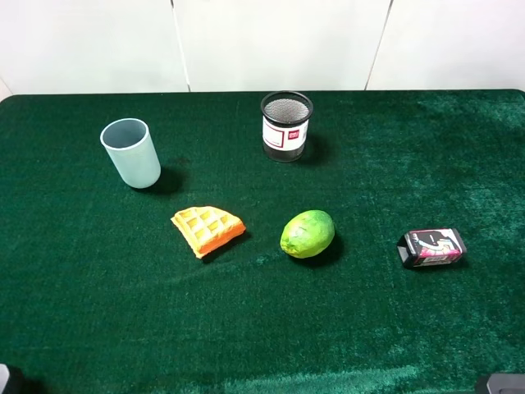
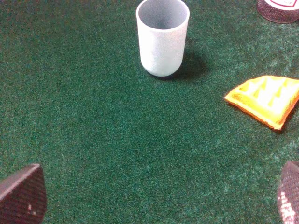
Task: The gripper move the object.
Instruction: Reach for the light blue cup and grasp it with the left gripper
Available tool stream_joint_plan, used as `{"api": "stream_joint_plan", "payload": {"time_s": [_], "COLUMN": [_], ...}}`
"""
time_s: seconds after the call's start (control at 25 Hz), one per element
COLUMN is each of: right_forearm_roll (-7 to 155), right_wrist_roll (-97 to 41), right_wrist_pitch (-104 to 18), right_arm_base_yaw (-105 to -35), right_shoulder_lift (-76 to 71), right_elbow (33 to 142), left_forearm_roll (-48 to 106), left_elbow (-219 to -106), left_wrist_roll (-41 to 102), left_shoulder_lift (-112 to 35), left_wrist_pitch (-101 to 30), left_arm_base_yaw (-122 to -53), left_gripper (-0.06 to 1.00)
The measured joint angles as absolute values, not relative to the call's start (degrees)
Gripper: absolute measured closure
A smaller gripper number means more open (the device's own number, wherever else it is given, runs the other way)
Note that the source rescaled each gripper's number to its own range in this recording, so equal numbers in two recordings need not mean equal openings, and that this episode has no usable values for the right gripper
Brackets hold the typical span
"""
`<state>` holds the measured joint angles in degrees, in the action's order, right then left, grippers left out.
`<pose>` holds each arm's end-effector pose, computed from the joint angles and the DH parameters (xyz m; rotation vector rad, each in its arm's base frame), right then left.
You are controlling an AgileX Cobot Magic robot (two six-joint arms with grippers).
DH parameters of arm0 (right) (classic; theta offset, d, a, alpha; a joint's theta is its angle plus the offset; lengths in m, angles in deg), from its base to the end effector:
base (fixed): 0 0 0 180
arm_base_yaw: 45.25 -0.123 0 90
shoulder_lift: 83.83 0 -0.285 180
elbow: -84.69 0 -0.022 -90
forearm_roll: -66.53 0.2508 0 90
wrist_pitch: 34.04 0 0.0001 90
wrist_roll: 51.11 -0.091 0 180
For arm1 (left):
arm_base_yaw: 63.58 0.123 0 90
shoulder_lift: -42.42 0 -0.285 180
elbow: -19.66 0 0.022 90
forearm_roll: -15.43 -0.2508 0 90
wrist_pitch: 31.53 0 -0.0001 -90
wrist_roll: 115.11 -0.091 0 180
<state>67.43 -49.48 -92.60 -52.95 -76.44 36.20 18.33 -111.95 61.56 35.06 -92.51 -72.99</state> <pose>-0.0047 0.0006 0.2808 -0.1630 1.9917 0.0868 -0.0071 -0.0029 0.2779 0.2289 2.0257 -0.1271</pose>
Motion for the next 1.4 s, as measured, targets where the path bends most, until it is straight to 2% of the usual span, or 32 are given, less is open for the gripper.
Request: {"api": "stream_joint_plan", "payload": {"time_s": [1.08,1.4], "right_forearm_roll": [67.43,67.43], "right_wrist_roll": [-49.48,-49.48], "right_wrist_pitch": [-92.6,-92.6], "right_arm_base_yaw": [-52.95,-52.95], "right_shoulder_lift": [-76.44,-76.44], "right_elbow": [36.2,36.2], "left_forearm_roll": [18.55,19.73], "left_elbow": [-111.95,-113.97], "left_wrist_roll": [61.56,60.62], "left_shoulder_lift": [35.01,25.09], "left_wrist_pitch": [-92.34,-90.26], "left_arm_base_yaw": [-72.99,-72.99], "left_gripper": [-0.06,-0.06]}}
